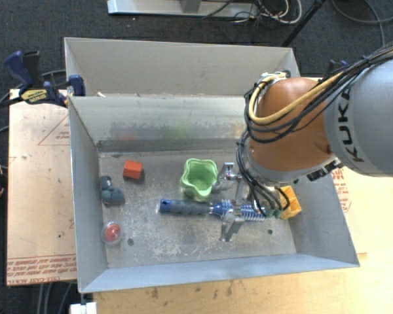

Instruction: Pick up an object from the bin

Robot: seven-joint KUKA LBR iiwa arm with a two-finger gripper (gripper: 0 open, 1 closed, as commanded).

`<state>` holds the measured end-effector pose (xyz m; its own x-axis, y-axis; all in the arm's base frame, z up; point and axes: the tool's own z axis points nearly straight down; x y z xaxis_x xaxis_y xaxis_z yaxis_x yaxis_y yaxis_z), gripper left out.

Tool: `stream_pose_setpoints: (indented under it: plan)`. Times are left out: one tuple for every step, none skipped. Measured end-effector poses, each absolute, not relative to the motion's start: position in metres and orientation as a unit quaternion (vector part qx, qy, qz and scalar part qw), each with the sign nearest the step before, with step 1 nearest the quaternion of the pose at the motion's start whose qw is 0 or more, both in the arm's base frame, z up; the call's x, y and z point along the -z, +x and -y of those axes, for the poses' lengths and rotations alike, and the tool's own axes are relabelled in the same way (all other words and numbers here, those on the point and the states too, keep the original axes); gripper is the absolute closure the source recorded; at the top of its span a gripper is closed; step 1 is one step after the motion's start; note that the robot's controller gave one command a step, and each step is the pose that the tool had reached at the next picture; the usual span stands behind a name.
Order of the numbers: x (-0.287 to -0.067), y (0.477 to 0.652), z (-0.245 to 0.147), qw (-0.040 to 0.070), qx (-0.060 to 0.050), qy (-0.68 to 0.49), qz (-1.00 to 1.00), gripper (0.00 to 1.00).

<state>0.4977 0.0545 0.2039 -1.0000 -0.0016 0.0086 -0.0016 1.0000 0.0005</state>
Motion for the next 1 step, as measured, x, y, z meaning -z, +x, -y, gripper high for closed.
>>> stream_pose_setpoints:
  plan:
    - [-0.119,0.5591,-0.0078,0.001,0.0,-0.032,1.0,0.0]
